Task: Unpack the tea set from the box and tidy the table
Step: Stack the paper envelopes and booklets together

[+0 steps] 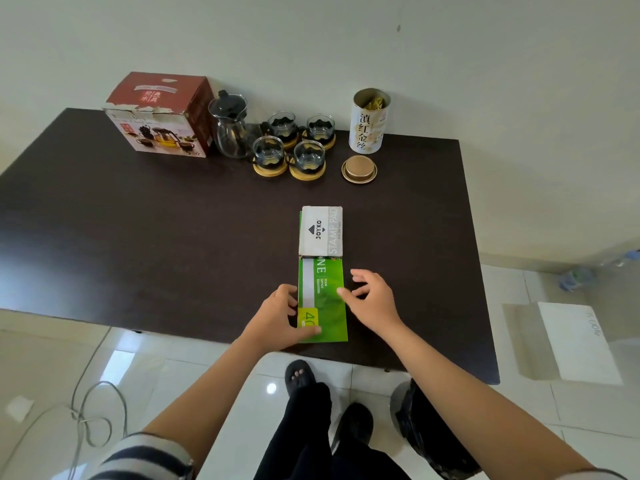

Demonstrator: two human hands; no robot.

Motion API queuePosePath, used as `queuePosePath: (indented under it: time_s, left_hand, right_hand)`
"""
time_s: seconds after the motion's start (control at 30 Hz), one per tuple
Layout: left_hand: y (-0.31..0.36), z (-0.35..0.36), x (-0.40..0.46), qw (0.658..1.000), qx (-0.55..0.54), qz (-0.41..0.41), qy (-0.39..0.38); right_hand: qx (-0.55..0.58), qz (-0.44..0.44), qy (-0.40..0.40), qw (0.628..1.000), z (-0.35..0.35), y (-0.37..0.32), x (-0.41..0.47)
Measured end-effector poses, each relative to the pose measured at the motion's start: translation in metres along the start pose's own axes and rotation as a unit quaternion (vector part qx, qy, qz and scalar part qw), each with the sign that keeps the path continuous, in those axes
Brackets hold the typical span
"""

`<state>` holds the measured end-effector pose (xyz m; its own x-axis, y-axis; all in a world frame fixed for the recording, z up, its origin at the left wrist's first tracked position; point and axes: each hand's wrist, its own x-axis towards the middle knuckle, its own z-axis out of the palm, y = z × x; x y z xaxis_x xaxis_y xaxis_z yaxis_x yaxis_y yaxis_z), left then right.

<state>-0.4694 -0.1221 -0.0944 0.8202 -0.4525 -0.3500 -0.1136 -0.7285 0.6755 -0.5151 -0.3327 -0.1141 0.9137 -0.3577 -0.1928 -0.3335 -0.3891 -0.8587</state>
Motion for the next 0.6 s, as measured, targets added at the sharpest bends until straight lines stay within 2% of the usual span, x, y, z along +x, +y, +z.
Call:
queuePosePath:
  time_s: [0.17, 0.23, 0.47, 0.6]
  left_hand:
    - [0.013, -0.012, 0.055, 0.984, -0.086, -0.079, 0.131]
    - [0.020, -0.019, 0.080, 0.978, -0.104, -0.091, 0.154]
    - [0.036, -0.038, 0.141, 0.971, -0.132, -0.131, 0.148]
    - [0.040, -0.039, 0.156, 0.974, -0.125, -0.128, 0.140]
  right_hand:
    - [0.008, 0.092, 0.026, 0.995, 0.000, -0.029, 0.064]
    - [0.002, 0.111, 0.029, 0.993, 0.000, -0.036, 0.085]
    - [-0.013, 0.149, 0.029, 0.988, 0.010, -0.047, 0.128]
    - [-0.014, 0.153, 0.029, 0.988, 0.011, -0.053, 0.138]
